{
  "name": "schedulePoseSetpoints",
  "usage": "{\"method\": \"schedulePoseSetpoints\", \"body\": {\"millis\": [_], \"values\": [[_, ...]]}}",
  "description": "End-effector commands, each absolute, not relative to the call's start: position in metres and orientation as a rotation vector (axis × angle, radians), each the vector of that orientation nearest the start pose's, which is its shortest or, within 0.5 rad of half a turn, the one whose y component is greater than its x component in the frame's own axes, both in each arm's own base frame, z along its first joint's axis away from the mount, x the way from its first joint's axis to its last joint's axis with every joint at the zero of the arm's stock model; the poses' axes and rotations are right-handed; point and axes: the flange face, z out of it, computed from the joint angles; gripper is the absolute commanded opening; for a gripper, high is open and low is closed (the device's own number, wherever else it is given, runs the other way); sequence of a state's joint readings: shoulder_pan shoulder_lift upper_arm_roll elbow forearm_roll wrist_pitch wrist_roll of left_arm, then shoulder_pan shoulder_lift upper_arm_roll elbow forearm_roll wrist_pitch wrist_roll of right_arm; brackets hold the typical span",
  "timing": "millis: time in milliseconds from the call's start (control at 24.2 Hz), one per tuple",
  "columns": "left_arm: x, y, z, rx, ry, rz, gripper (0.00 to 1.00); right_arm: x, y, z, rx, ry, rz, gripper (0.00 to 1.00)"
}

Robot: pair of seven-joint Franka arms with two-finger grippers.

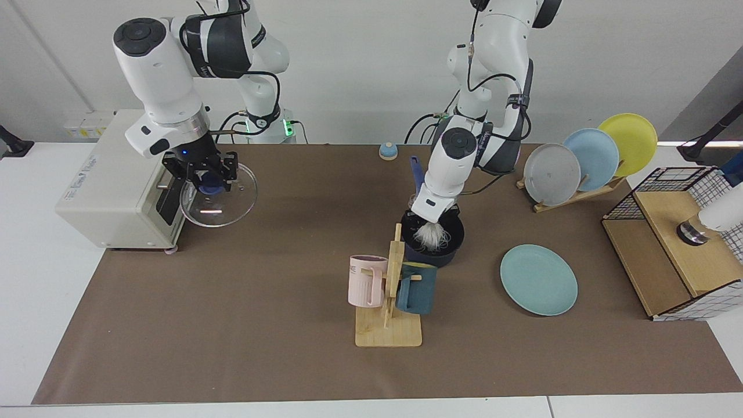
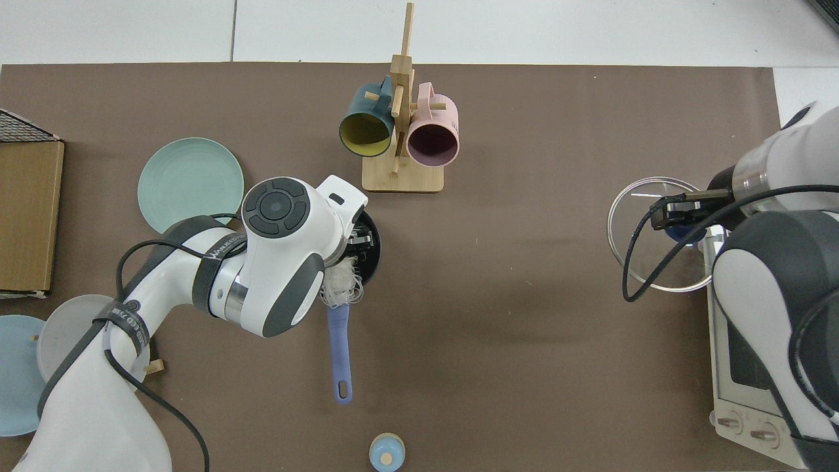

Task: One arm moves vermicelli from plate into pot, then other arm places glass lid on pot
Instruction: 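Carry the vermicelli over the black pot while the right gripper reaches the lid, then release the vermicelli into the pot while the right gripper lifts the lid, then carry the glass lid over the pot with the right gripper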

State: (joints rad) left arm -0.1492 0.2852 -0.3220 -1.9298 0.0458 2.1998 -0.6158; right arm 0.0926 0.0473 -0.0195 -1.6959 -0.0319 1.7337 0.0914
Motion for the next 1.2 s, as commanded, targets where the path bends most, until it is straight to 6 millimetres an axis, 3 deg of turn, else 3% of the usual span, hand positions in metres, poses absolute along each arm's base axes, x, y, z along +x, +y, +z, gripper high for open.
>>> {"method": "schedulePoseSetpoints", "body": {"millis": [0, 165, 330, 577, 660, 784, 948, 1155], "values": [[0.551, -0.258, 0.390, -3.169, -0.231, -0.003, 1.00, 0.566, 0.081, 0.560, -3.176, 0.026, -0.041, 0.00], [0.561, -0.238, 0.446, -3.151, -0.214, -0.017, 1.00, 0.559, 0.132, 0.566, -3.168, -0.057, -0.080, 0.00], [0.581, -0.196, 0.482, -3.148, -0.109, -0.001, 1.00, 0.548, 0.183, 0.570, -3.159, -0.032, -0.094, 0.00], [0.607, -0.092, 0.491, -3.124, 0.095, 0.019, 1.00, 0.538, 0.279, 0.571, -3.148, 0.050, -0.115, 0.00], [0.607, -0.061, 0.490, -3.111, 0.148, 0.057, 1.00, 0.533, 0.305, 0.564, -3.163, 0.046, -0.125, 0.00], [0.605, -0.022, 0.490, -3.102, 0.157, 0.107, 1.00, 0.533, 0.329, 0.558, -3.168, 0.088, -0.139, 0.00], [0.599, 0.000, 0.507, -3.118, 0.142, 0.090, 1.00, 0.533, 0.366, 0.545, -3.165, 0.126, -0.154, 0.00], [0.578, -0.005, 0.568, -3.111, 0.134, 0.044, 1.00, 0.530, 0.427, 0.523, -3.190, 0.172, -0.252, 0.00]]}}
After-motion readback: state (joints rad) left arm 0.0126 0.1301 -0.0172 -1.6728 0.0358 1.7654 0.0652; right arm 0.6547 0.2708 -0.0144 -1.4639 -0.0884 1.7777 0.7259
